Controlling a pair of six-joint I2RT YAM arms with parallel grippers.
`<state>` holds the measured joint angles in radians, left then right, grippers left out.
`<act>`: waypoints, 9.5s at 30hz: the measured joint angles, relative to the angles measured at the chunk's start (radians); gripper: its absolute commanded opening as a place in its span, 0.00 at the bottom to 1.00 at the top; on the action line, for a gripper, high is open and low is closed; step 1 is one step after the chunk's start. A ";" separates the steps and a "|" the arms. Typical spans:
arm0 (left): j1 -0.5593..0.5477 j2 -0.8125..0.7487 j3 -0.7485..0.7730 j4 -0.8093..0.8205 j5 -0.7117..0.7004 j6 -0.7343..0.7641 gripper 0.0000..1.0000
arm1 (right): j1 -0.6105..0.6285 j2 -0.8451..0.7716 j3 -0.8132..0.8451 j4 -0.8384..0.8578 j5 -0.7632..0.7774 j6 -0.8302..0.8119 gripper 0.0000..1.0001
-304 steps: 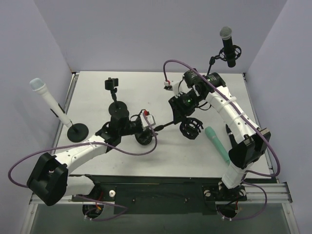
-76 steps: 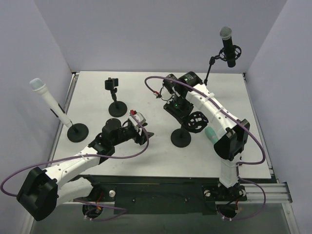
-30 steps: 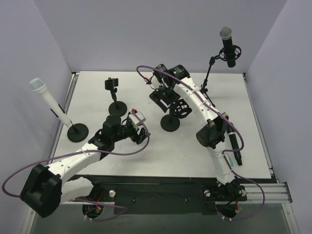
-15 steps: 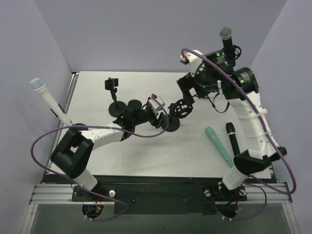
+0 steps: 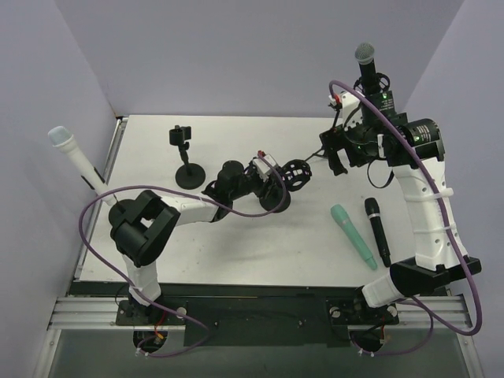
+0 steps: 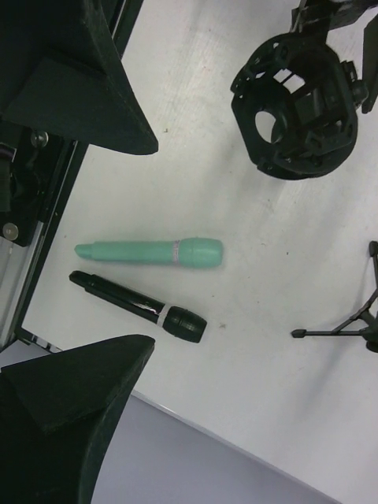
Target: Remove the microphone from the stand
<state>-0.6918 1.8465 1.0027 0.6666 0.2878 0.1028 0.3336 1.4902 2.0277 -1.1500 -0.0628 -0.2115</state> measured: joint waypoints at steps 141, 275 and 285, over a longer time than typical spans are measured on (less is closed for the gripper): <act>-0.184 -0.428 0.084 -0.130 -0.156 0.038 0.69 | 0.387 -0.166 -0.325 0.633 0.004 -0.288 0.35; -0.086 -0.376 0.471 -0.510 -0.029 -0.083 0.00 | -0.203 -0.066 -0.521 0.837 -0.700 0.791 0.56; -0.085 -0.356 0.593 -0.549 -0.008 -0.092 0.00 | -0.175 -0.093 -0.532 0.740 -0.629 0.684 0.55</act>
<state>-0.7773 1.4906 1.5955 0.1177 0.2798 0.0109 0.1589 1.3968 1.4960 -0.4095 -0.6918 0.4721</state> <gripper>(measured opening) 0.516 0.551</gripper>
